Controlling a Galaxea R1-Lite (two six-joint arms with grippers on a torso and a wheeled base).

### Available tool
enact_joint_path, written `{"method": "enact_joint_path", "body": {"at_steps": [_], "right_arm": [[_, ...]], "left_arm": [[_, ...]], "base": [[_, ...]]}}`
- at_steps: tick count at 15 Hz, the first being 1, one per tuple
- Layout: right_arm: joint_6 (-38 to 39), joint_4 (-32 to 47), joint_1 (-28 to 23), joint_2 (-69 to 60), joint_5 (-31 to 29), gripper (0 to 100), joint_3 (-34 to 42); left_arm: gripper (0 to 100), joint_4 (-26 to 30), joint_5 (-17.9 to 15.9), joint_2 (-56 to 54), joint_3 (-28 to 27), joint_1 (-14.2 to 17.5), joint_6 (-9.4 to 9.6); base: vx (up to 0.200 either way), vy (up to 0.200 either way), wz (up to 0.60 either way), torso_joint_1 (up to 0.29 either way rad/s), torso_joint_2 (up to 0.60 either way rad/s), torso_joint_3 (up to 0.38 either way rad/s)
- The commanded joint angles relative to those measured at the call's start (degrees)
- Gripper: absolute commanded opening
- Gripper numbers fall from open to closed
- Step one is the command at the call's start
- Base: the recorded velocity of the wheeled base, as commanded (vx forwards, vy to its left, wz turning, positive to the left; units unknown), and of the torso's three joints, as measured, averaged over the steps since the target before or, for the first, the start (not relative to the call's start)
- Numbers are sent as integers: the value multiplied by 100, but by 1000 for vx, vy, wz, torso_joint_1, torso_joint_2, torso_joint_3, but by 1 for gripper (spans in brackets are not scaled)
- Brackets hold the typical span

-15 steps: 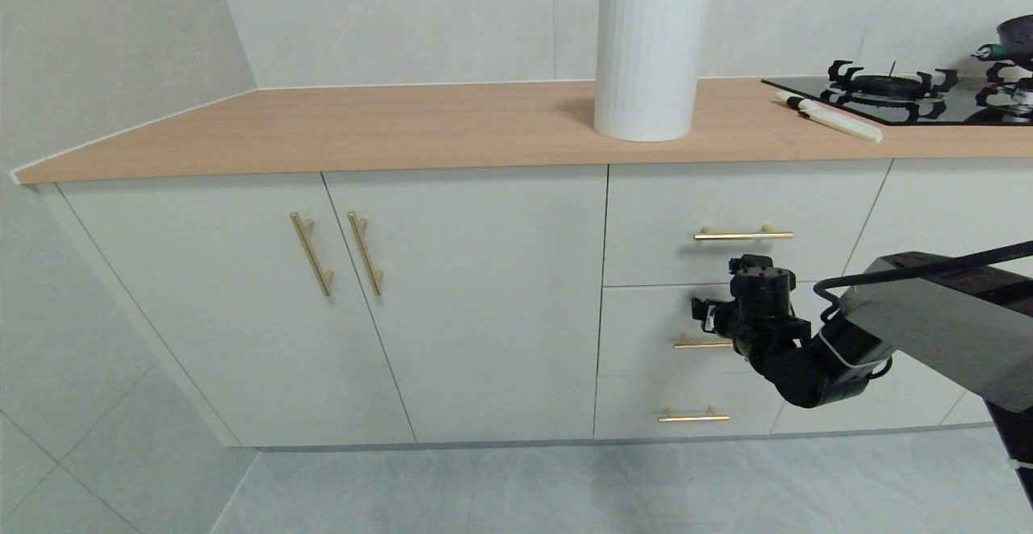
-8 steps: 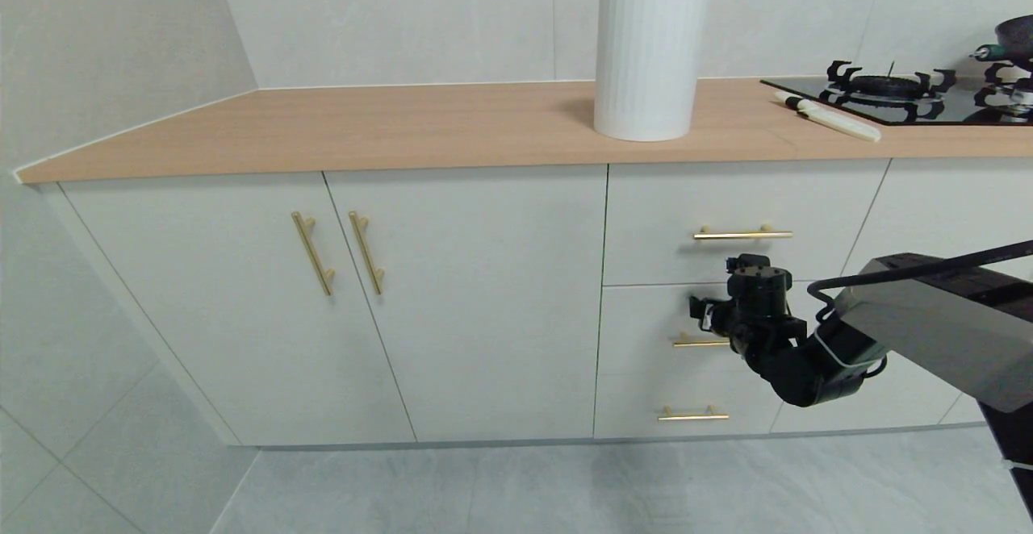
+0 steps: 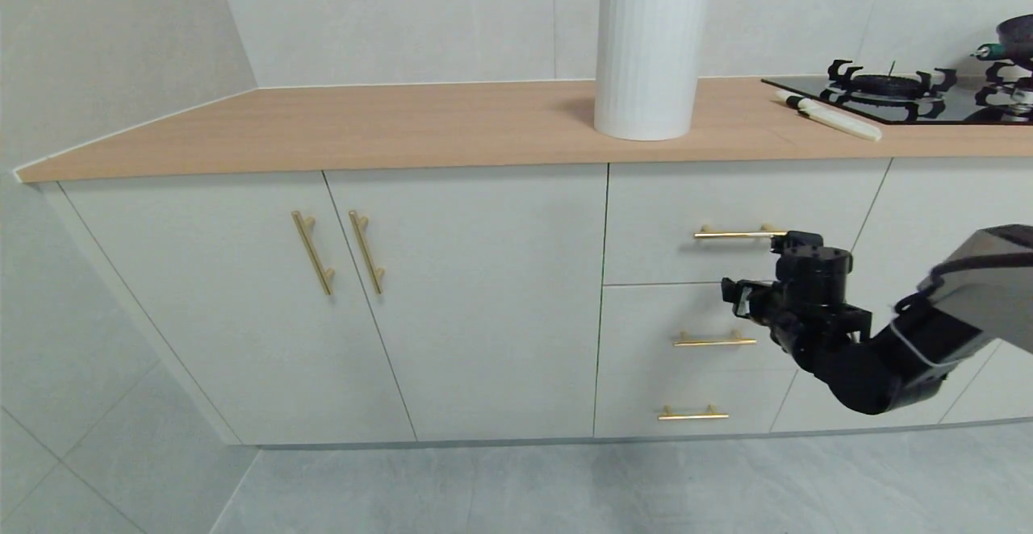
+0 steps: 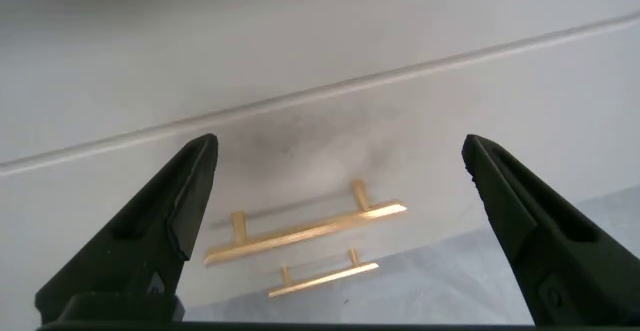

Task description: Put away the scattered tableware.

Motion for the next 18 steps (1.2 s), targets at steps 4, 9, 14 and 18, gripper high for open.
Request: {"method": "enact_joint_path", "body": {"at_steps": [4, 9, 14, 18], "right_arm": [[-840, -118, 12, -4490, -300, 100, 3269], [-2202, 1024, -182, -7707, -1152, 100, 3972], [-2220, 3688, -973, -10485, -1143, 100, 3963], [-2228, 5437, -1157, -12049, -1117, 100, 3945]], "left_arm": [[100, 0, 2, 2, -1, 2, 0], [100, 0, 2, 2, -1, 2, 0], [100, 0, 2, 2, -1, 2, 0], [100, 0, 2, 2, -1, 2, 0]], "base": [[0, 0, 0, 0, 0, 0], [0, 0, 0, 0, 0, 0], [0, 0, 0, 0, 0, 0], [0, 0, 0, 0, 0, 0]]}}
